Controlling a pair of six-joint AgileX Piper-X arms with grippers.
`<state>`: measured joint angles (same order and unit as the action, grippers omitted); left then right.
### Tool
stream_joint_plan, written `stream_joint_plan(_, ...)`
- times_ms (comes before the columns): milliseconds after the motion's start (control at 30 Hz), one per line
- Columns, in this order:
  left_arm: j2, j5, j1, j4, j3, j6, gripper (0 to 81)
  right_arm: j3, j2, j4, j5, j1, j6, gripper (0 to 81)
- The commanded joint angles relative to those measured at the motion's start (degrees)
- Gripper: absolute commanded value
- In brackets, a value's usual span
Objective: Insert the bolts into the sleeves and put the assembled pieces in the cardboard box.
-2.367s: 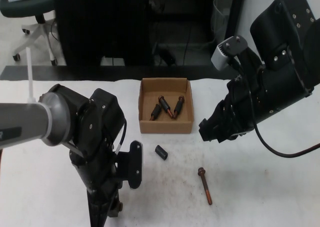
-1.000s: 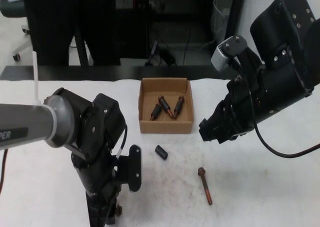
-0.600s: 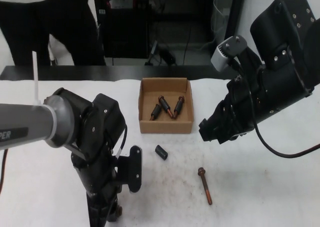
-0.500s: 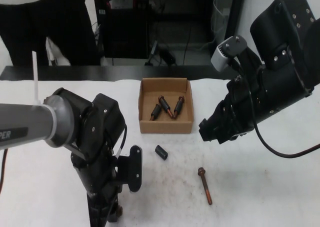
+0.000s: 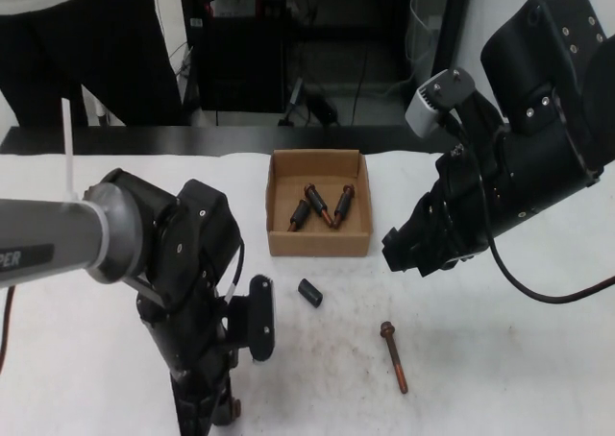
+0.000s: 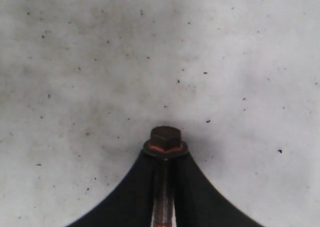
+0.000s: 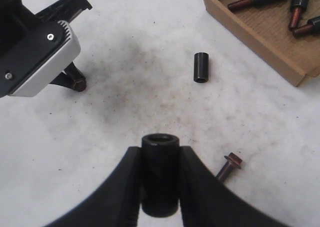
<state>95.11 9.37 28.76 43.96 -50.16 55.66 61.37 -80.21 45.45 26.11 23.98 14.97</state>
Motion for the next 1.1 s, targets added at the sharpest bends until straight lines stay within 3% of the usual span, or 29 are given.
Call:
stream_joint_plan(0, -1.0, 0.9, -0.1, -2.5, -0.1, -3.9, 0.4, 0.1, 0.2, -1.0, 0.9, -0.2, 0.5, 0.8)
stream_joint_plan(167, -5.3, 6.5, -0.6, -13.2, -0.1, -17.8, 0.4, 0.1, 0.8, -6.0, 5.7, -3.3, -0.3, 0.8)
stream_joint_plan(233, -8.0, 8.5, -1.4, -18.6, -0.1, -24.8, 0.4, 0.1, 1.1, -9.4, 10.6, -5.7, -2.8, 0.8)
stream_joint_plan(433, -15.2, 16.0, -5.0, -37.9, 0.0, -45.6, 0.4, -2.1, 1.1, -22.9, 35.5, -13.3, -11.8, 0.8)
stream_joint_plan(600, -18.0, 25.1, -7.4, -54.3, 0.0, -59.8, 0.4, -10.7, 1.1, -36.5, 43.3, -13.1, -15.9, 0.8)
stream_joint_plan(800, -18.0, 33.1, -7.6, -68.9, 1.1, -70.4, 0.4, -19.3, 1.2, -49.6, 39.4, -5.5, -15.9, 0.8)
stream_joint_plan(933, -18.0, 34.5, -7.8, -80.5, 5.7, -77.6, 0.4, -22.2, 1.1, -57.5, 33.4, -0.7, -15.9, 0.8)
stream_joint_plan(1067, -18.0, 34.5, -7.9, -92.8, 11.8, -83.4, 0.4, -22.5, 1.1, -62.6, 29.4, 0.8, -15.9, 0.8)
